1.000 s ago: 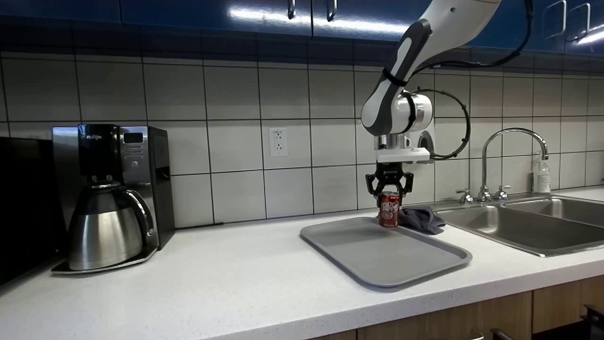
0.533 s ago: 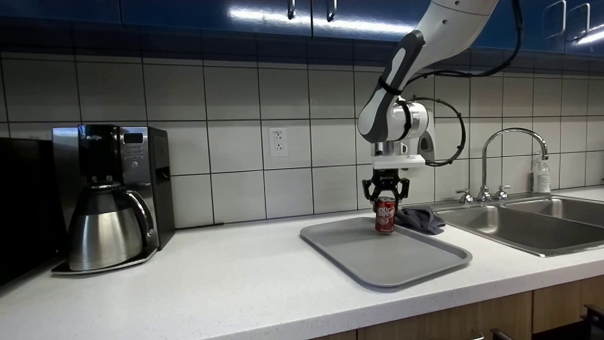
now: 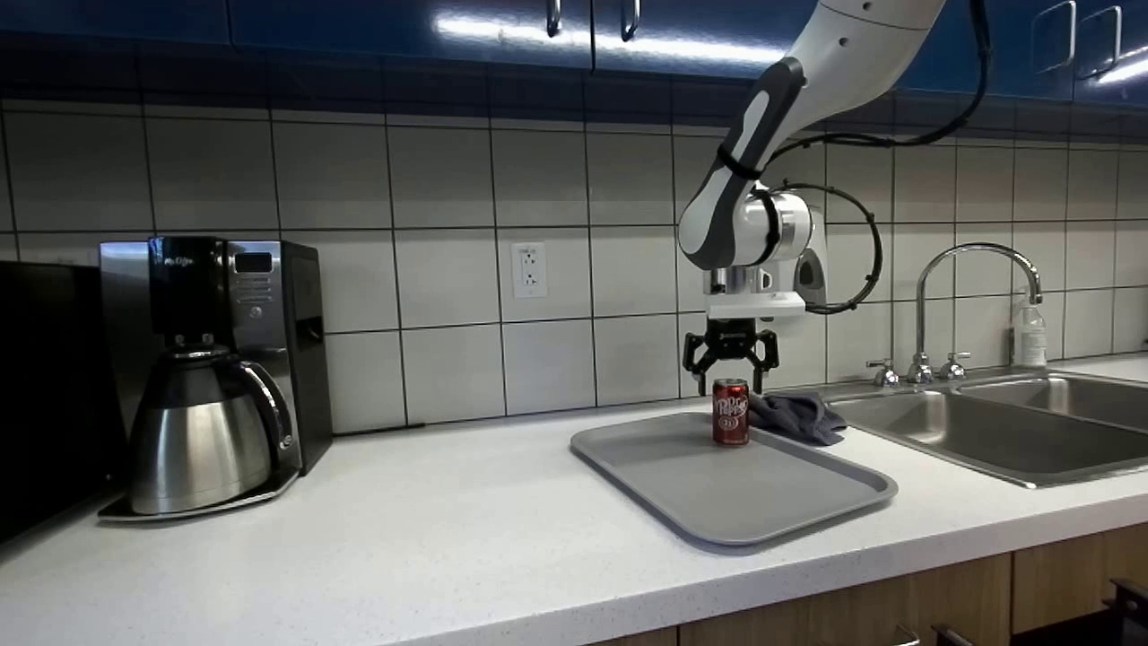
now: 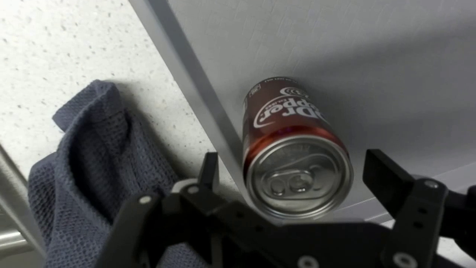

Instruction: Put the red can on the grey tray

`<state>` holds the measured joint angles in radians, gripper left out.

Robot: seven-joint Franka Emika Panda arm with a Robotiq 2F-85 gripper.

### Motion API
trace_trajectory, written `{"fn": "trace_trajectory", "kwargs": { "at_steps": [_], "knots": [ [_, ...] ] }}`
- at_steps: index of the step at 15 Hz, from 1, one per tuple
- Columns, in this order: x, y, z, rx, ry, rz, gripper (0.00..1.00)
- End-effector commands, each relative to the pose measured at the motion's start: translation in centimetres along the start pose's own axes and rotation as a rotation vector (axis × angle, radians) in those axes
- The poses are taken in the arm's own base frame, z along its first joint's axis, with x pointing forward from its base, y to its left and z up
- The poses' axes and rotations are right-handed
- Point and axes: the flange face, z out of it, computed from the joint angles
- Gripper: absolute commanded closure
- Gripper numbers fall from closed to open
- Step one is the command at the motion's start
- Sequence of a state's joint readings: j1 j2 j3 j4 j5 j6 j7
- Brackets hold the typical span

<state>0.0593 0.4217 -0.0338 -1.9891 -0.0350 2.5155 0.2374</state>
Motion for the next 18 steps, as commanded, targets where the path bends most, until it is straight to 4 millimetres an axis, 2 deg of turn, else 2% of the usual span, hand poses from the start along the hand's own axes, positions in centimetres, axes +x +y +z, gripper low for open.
{"fn": "trace_trajectory", "kwargs": {
  "at_steps": [1, 6, 18],
  "knots": [
    [-0.5, 0.3, -3.1, 0.016, -0.004, -0.009, 0.00],
    [-2.1, 2.1, -7.6, 0.058, 0.016, -0.017, 0.00],
    [-13.2, 11.3, -13.7, 0.084, -0.025, -0.024, 0.00]
  ]
}}
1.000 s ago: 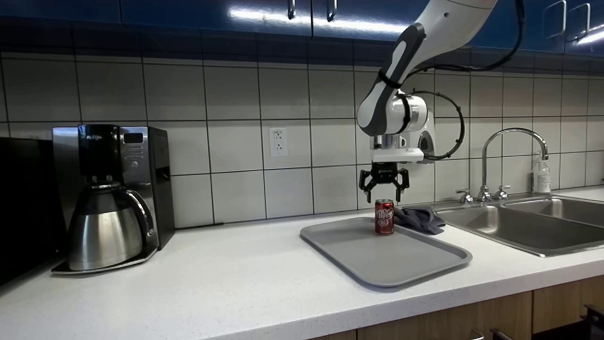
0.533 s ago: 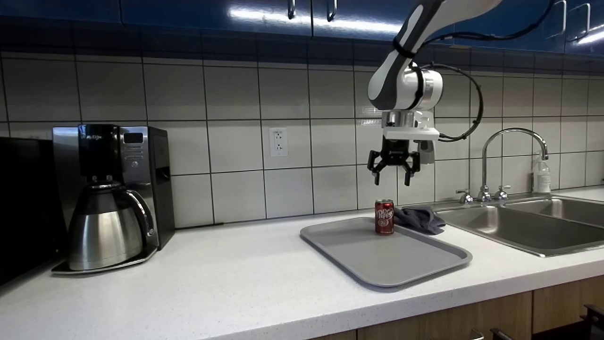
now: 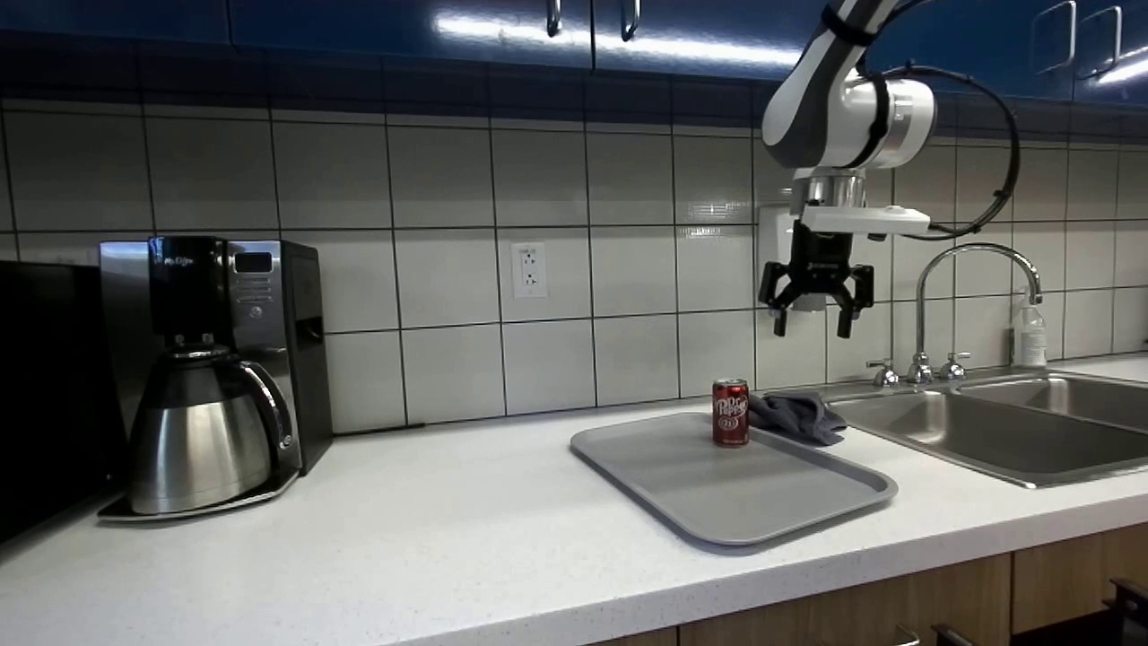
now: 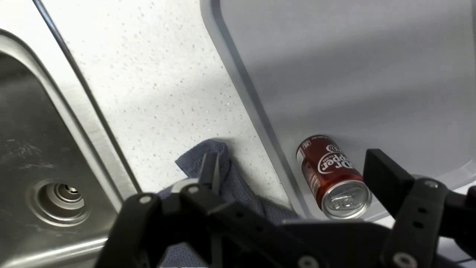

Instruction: Put the red can on the grey tray

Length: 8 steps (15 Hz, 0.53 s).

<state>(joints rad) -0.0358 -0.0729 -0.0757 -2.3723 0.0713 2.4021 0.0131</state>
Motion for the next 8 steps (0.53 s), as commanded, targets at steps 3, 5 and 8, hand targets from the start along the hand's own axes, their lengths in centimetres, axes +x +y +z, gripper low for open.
{"fn": "trace_trajectory", "kwargs": {
  "at_steps": [3, 5, 8],
  "knots": [
    [-5.8, 2.6, -4.5, 0.039, -0.052, -0.031, 0.00],
    [-6.9, 3.2, -5.5, 0.021, -0.083, -0.029, 0.00],
    [-5.9, 2.7, -5.1, 0.029, -0.074, -0.009, 0.00]
  ]
}}
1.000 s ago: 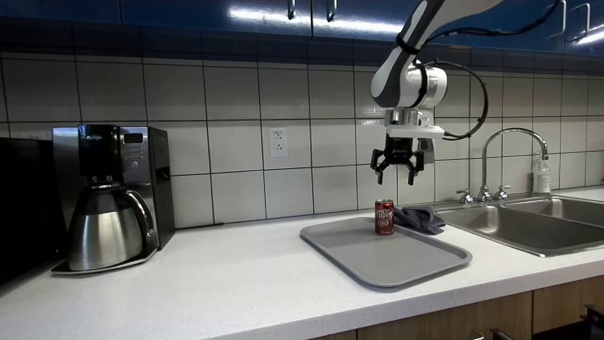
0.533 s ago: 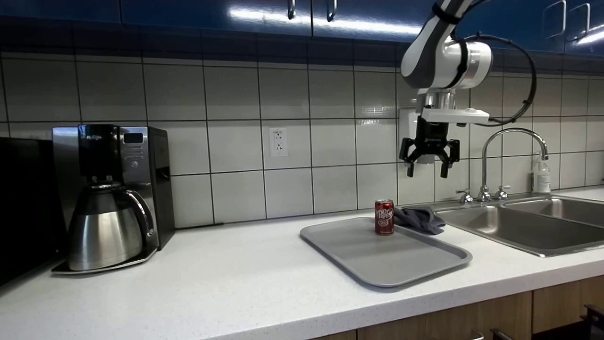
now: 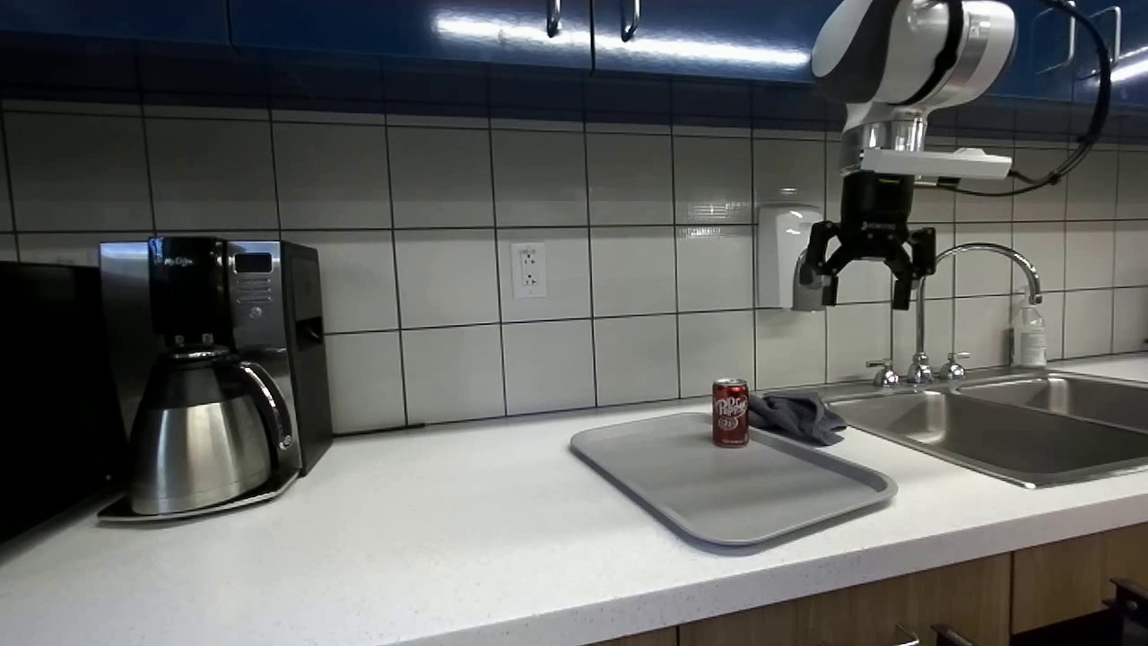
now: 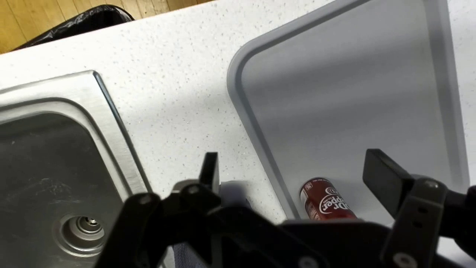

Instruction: Put the red can on the grey tray

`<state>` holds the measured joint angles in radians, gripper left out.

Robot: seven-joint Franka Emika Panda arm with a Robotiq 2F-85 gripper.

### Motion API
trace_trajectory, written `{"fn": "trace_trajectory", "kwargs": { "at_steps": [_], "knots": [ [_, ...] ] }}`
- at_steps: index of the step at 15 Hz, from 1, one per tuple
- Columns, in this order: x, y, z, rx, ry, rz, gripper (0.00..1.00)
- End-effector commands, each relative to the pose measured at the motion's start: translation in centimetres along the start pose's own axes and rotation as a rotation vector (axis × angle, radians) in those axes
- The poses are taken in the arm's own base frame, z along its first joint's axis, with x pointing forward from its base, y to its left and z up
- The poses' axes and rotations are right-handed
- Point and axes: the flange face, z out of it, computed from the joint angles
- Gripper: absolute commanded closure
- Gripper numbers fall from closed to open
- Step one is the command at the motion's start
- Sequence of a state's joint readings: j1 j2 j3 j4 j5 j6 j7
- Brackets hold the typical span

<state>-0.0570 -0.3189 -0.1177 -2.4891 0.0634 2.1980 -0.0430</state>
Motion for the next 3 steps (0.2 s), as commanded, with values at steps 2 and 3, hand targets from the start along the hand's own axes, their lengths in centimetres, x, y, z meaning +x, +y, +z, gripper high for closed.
{"fn": "trace_trajectory", "kwargs": {
  "at_steps": [2, 3],
  "knots": [
    [-0.30, 0.02, -0.16, 0.001, -0.001, -0.001, 0.00],
    [-0.35, 0.03, -0.07, 0.001, -0.003, 0.000, 0.00]
  ]
}}
